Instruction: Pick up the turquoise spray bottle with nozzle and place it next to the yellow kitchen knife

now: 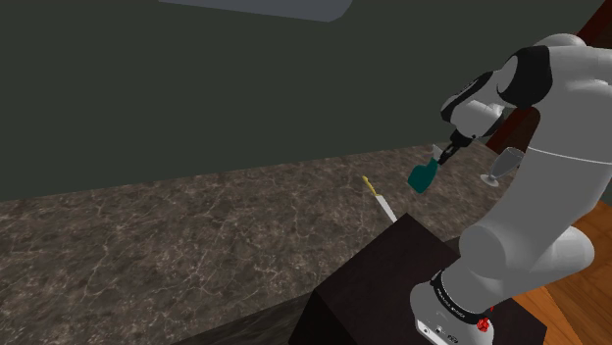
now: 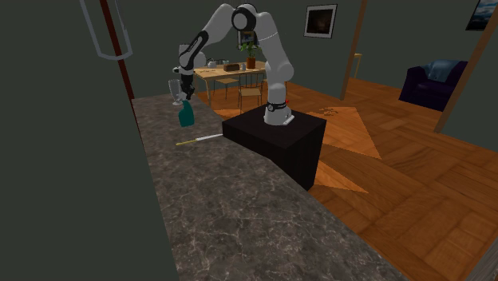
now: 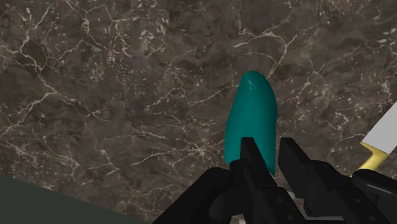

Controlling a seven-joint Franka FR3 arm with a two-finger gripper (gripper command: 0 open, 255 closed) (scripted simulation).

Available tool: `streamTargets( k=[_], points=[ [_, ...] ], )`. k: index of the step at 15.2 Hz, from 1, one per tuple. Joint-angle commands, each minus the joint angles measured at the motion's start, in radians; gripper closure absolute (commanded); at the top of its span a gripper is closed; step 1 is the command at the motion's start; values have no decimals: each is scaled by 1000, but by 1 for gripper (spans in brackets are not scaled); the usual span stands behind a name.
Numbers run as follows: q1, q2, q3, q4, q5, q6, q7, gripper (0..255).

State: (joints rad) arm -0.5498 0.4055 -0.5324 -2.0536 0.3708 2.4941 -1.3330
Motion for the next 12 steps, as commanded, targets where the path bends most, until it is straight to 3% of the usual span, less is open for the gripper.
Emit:
streamTargets(
  k=[1, 7, 8, 12],
  points=[
    [-1, 3, 2, 0, 3, 4, -2, 255],
    [-1, 3, 2, 0, 3, 4, -2, 255],
    [-1, 3, 2, 0, 3, 4, -2, 0],
    [-1, 3, 2, 0, 3, 4, -2, 0]
  ],
)
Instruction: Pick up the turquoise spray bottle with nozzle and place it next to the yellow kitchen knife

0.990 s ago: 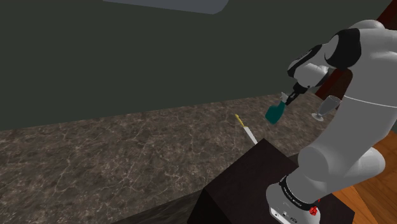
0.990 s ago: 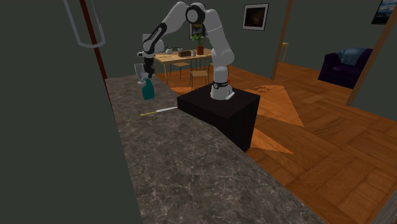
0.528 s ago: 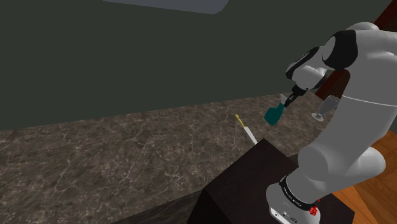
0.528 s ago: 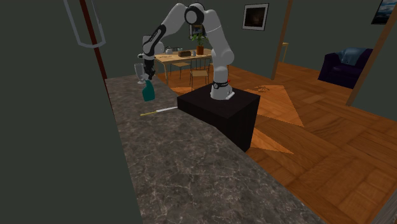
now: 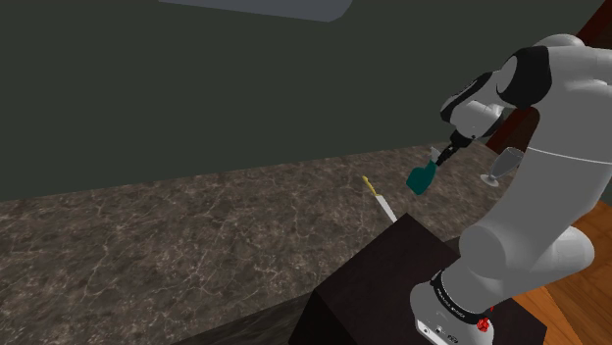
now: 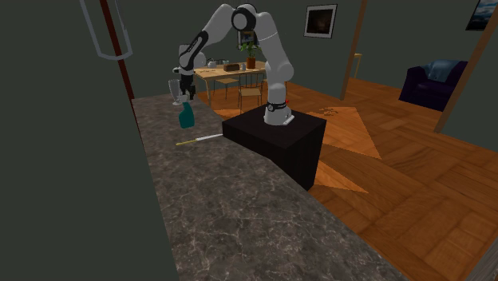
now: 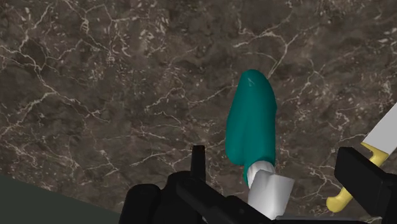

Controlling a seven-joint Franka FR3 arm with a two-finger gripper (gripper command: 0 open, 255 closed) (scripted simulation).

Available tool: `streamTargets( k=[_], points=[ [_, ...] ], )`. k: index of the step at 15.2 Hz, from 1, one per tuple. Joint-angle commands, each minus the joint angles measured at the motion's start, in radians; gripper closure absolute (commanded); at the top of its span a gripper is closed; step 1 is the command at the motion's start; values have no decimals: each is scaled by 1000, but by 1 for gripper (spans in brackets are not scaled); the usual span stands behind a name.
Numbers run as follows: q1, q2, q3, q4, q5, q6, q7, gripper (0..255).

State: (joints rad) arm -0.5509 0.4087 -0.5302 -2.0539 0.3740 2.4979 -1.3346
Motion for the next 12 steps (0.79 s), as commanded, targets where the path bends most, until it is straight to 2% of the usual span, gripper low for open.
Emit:
streamTargets(
  k=[1, 5, 12],
  points=[
    [0, 0, 0, 0, 0, 0, 0, 0],
    [44, -106, -55, -5, -90, -85, 59, 0],
    [44, -106, -54, -5, -90, -85, 60, 0]
  ],
)
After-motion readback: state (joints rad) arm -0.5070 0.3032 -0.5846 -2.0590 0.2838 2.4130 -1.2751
